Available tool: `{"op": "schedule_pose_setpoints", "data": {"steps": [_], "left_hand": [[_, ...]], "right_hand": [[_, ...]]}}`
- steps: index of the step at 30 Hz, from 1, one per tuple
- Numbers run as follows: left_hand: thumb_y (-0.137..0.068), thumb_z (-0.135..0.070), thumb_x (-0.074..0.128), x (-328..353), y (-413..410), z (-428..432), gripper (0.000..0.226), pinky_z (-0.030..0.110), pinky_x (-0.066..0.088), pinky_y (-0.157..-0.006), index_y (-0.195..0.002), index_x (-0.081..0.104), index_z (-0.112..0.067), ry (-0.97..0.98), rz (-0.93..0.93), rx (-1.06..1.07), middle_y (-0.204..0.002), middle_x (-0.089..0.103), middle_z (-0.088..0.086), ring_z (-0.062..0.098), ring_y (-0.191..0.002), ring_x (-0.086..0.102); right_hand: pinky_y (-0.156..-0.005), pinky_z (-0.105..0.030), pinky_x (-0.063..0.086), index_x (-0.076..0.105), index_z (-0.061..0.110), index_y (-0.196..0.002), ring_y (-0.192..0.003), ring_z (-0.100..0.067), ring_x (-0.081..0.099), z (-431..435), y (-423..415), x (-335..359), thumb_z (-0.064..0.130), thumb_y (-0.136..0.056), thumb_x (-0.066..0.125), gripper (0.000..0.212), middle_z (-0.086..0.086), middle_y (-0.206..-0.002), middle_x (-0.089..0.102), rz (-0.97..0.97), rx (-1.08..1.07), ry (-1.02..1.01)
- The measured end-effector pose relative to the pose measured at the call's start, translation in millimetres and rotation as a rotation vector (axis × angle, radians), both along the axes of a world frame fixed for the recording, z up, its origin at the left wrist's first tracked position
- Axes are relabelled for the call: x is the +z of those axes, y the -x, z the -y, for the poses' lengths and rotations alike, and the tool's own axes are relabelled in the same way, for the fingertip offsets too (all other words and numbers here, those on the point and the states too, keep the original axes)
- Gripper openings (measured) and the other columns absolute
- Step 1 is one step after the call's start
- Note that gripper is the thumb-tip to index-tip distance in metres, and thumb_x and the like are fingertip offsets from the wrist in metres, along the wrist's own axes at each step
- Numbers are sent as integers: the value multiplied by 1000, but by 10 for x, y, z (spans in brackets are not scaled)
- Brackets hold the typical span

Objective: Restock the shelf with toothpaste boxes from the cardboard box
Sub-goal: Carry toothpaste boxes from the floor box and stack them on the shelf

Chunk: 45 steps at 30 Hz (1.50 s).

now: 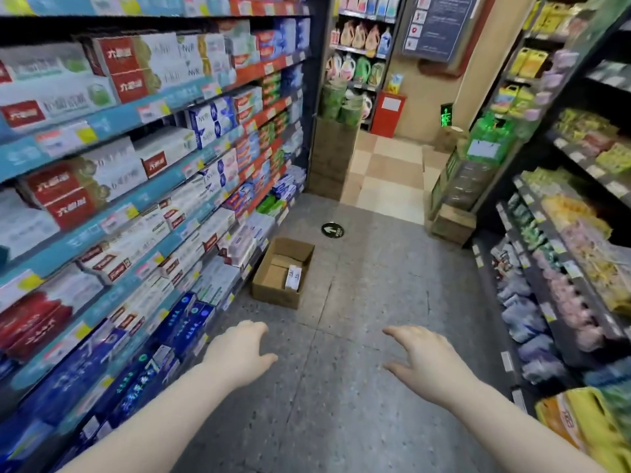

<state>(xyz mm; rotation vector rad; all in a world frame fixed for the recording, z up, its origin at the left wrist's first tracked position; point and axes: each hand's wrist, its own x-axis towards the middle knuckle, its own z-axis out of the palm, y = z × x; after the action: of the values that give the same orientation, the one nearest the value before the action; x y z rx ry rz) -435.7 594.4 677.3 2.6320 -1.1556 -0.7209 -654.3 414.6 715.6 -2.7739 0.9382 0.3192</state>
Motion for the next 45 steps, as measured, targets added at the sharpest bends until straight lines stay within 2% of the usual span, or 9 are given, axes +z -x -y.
{"op": "schedule_pose_setpoints", "data": {"steps": [9,16,22,32,36,38,41,45], "left_hand": [[-83,-49,55,-194,-717,1711,57,38,46,-95,-133,43,-24,-37,-2,-53,-137,47,2,22,-121,50],[-81,-52,54,-483,-1269,2919,58,37,47,-95,-131,44,-24,-182,-54,116,-135,48,4,23,-119,52],[-83,-49,53,-554,-1568,3904,53,37,49,-92,-129,45,-25,-161,-118,266,-134,47,3,22,-116,53],[-83,-49,55,-1124,-2738,4256,61,35,48,-95,-136,40,-22,-243,-271,610,-139,45,5,21,-121,51],[-88,-41,54,-1378,-3269,4622,64,31,39,-105,-141,33,-12,-218,-374,714,-147,37,11,23,-132,42],[-87,-41,55,-1527,-3538,4816,61,33,36,-107,-137,37,-11,-196,-377,748,-146,38,12,25,-132,40],[-81,-47,58,-1686,-3876,5086,55,38,42,-100,-127,49,-18,-158,-339,794,-136,48,6,26,-123,47],[-84,-39,59,-1806,-4106,5422,51,35,43,-97,-130,49,-20,-83,-361,901,-132,52,6,24,-120,50]], "right_hand": [[-108,-36,32,35,28,-138,-133,-20,37,1668,-812,-235,42,-85,51,57,2,-142,45,-19,-12,-55],[-109,-37,31,31,29,-140,-134,-20,36,3456,-1498,-369,47,-86,49,59,2,-143,43,-102,112,-66],[-107,-37,33,33,29,-139,-131,-24,40,4672,-2366,-342,39,-87,49,55,-3,-141,46,-188,280,-54],[-107,-36,33,33,30,-139,-132,-22,38,5663,-4314,-722,38,-86,51,56,-1,-142,44,-254,548,-73],[-106,-34,33,34,31,-138,-130,-22,40,6037,-5049,-895,37,-86,50,55,0,-142,45,-311,634,-60],[-105,-34,32,34,31,-139,-131,-20,39,6164,-5410,-984,36,-86,49,55,1,-143,45,-330,679,-60],[-104,-34,34,35,30,-138,-130,-22,41,6317,-5926,-1174,35,-85,50,55,0,-142,45,-352,733,-99],[-103,-37,39,42,26,-133,-125,-25,47,6483,-6591,-1593,37,-82,50,53,-4,-135,52,-413,880,-144]]}}
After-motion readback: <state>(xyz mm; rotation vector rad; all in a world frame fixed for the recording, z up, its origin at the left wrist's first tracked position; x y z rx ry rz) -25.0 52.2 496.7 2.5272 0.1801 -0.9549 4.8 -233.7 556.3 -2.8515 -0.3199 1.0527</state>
